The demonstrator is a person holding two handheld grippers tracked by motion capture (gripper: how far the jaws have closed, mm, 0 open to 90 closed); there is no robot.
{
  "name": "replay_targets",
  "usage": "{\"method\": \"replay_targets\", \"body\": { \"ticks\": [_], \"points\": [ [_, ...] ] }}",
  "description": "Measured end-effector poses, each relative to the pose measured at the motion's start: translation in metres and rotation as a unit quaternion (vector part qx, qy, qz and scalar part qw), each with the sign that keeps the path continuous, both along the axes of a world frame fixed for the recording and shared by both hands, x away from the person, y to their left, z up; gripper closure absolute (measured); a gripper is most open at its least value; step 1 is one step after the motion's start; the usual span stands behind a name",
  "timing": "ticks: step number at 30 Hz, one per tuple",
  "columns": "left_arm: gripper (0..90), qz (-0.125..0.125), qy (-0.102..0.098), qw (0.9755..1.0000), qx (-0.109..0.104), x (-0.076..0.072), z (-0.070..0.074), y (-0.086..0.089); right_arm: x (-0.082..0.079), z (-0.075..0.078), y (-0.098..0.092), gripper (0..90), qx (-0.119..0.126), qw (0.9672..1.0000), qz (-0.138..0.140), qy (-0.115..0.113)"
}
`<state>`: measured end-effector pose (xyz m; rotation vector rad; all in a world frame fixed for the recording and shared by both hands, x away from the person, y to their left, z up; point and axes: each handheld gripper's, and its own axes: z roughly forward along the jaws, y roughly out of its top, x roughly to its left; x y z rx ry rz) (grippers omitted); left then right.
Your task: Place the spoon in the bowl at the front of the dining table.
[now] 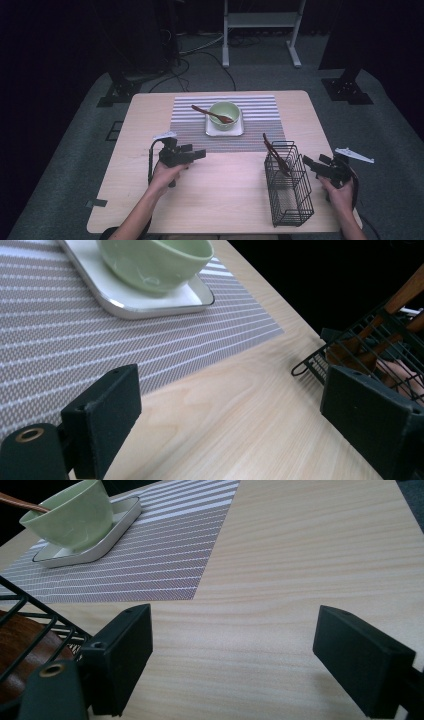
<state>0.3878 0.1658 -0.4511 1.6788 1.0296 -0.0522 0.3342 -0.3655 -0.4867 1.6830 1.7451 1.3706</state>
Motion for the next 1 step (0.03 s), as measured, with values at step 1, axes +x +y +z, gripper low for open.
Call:
{"method": "replay_targets", "body": {
  "ticks": [1],
  "points": [
    [8.7,0.0,0.002,1.0,-0.001,-0.0011,-0.0016,0.0011,0.0003,-0.0001,-0.0002,14.6,0.001,1.0,0.001,0.001]
  ]
}}
